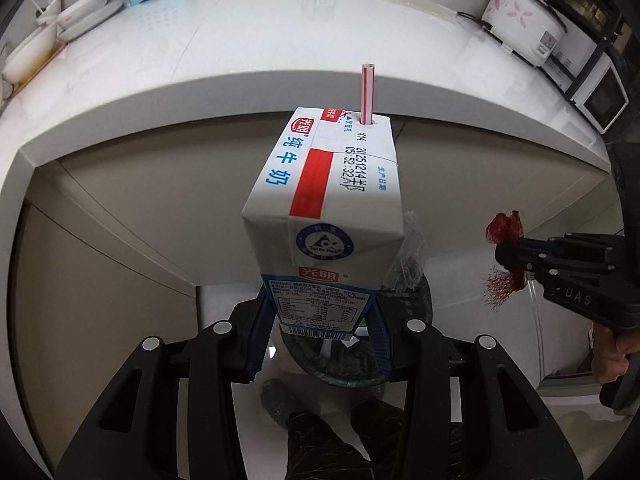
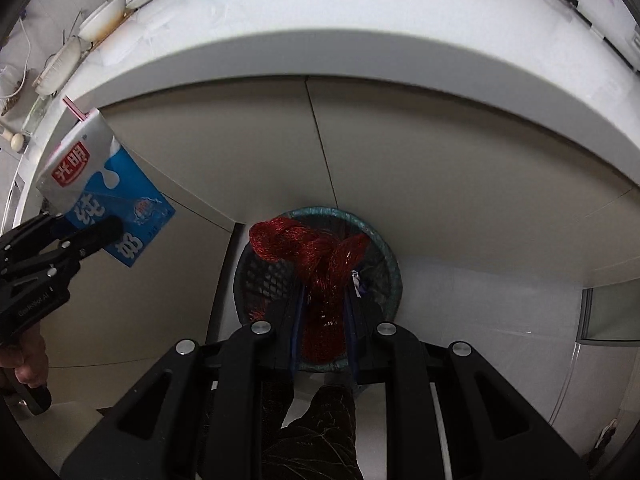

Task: Collect trash
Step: 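Carry the milk carton and red mesh net down over the trash bin, then open the right tool to drop the red mesh net into the bin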

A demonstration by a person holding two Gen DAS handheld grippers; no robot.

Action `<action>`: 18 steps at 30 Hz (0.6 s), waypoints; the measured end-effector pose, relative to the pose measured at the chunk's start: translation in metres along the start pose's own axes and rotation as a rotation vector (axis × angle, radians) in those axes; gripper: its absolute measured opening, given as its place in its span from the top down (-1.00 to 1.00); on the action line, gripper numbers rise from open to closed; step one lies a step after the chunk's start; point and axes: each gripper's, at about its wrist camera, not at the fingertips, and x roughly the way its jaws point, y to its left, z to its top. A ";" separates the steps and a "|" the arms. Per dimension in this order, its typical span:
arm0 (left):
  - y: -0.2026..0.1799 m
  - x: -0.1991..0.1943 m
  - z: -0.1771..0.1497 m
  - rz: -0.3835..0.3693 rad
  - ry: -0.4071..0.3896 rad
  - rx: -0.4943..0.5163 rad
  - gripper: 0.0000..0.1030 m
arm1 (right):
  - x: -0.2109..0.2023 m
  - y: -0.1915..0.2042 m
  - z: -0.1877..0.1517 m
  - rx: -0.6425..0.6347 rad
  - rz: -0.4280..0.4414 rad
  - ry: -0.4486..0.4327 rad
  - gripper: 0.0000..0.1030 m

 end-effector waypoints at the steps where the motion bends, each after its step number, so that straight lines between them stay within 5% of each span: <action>1: 0.000 0.001 0.000 0.001 0.004 -0.005 0.19 | 0.005 0.000 0.000 0.003 0.006 0.006 0.68; 18: 0.007 0.027 -0.012 0.030 0.071 -0.034 0.19 | 0.097 0.005 0.006 0.034 -0.005 0.151 0.67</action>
